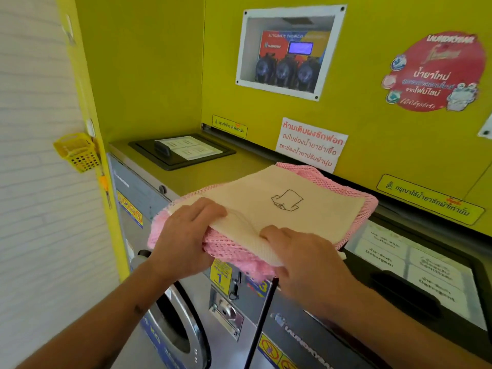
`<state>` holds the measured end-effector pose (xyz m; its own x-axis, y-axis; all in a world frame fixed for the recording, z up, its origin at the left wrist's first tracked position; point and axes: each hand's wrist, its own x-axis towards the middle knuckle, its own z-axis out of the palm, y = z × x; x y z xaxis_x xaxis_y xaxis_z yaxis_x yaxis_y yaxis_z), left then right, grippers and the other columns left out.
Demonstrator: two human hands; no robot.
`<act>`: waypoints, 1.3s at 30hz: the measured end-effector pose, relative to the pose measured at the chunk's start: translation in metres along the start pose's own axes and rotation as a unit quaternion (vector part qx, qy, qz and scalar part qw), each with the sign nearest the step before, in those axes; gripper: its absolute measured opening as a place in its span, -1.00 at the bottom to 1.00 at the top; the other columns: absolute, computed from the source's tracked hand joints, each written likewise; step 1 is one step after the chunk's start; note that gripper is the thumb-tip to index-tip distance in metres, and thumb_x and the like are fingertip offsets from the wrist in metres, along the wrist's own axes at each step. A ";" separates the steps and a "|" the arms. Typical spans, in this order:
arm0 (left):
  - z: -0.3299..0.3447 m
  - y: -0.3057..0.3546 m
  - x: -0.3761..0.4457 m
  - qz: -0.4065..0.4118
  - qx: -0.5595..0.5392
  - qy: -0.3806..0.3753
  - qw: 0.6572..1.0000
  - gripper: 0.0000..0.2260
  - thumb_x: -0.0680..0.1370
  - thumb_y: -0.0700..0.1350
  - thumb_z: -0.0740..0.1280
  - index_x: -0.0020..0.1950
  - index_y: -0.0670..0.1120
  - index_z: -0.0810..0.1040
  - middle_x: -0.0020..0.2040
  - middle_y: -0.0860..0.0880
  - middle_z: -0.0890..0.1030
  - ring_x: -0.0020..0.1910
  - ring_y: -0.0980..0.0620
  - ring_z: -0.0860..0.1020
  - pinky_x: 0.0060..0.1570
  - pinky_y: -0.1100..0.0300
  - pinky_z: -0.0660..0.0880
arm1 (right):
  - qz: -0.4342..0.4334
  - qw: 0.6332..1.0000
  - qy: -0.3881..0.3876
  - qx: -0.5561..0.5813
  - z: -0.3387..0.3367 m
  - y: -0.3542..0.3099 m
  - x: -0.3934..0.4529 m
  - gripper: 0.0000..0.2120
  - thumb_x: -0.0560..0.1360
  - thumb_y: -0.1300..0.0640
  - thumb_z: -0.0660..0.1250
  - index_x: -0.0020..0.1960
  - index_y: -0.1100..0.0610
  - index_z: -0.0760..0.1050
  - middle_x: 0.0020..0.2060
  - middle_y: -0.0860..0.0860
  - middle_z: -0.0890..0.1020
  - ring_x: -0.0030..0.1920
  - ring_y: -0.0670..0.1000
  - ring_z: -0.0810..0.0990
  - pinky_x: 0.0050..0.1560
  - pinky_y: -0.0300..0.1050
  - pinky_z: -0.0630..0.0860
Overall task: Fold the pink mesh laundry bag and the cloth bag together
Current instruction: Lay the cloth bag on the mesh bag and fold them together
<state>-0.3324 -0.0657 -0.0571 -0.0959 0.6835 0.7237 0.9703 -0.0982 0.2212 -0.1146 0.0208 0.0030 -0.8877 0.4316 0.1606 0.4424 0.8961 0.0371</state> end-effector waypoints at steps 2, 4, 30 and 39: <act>-0.009 0.019 0.008 0.038 0.015 -0.041 0.998 -0.58 0.25 -0.10 0.31 0.12 -0.03 0.50 -0.02 -0.05 0.61 -0.14 -0.09 0.59 -0.22 0.04 0.54 | 0.034 0.997 -0.009 0.062 -0.020 0.019 -0.012 -0.65 0.48 0.02 0.36 0.23 -0.15 0.40 -0.04 -0.16 0.56 -0.06 -0.02 0.54 0.03 -0.02 0.47; -0.012 0.040 0.014 0.056 0.045 -0.095 0.993 -0.65 0.30 -0.07 0.29 0.08 0.00 0.51 -0.09 0.02 0.59 -0.18 -0.02 0.57 -0.23 0.08 0.52 | 0.057 0.994 -0.048 0.080 -0.032 0.029 -0.028 -0.68 0.46 -0.04 0.34 0.20 -0.21 0.43 -0.04 -0.19 0.55 -0.05 -0.10 0.52 0.07 0.00 0.47; -0.109 0.114 0.072 -0.008 0.035 -0.399 0.916 -0.78 0.49 0.28 0.30 0.07 0.26 0.41 -0.13 0.22 0.55 -0.12 0.27 0.48 -0.10 0.19 0.49 | 0.011 0.983 -0.129 0.129 -0.101 0.041 -0.074 -0.84 0.50 -0.06 0.26 0.03 -0.06 0.52 -0.13 -0.16 0.59 -0.15 -0.14 0.56 -0.14 0.00 0.59; -0.054 0.076 0.223 -0.032 0.161 -0.243 0.956 -0.94 0.55 0.15 0.29 -0.11 0.25 0.51 -0.01 0.16 0.57 0.10 -0.02 0.50 0.21 -0.07 0.33 | 0.130 0.942 -0.052 0.305 -0.128 0.145 0.048 -0.68 0.41 0.25 0.44 0.05 -0.10 0.54 0.23 -0.06 0.60 0.24 -0.02 0.58 0.29 0.06 0.52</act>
<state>-0.2917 0.0401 0.1566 -0.1183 0.9439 0.3083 0.9916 0.1288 -0.0138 -0.0765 0.1576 0.1424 -0.7818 0.6234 -0.0132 0.5185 0.6382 -0.5691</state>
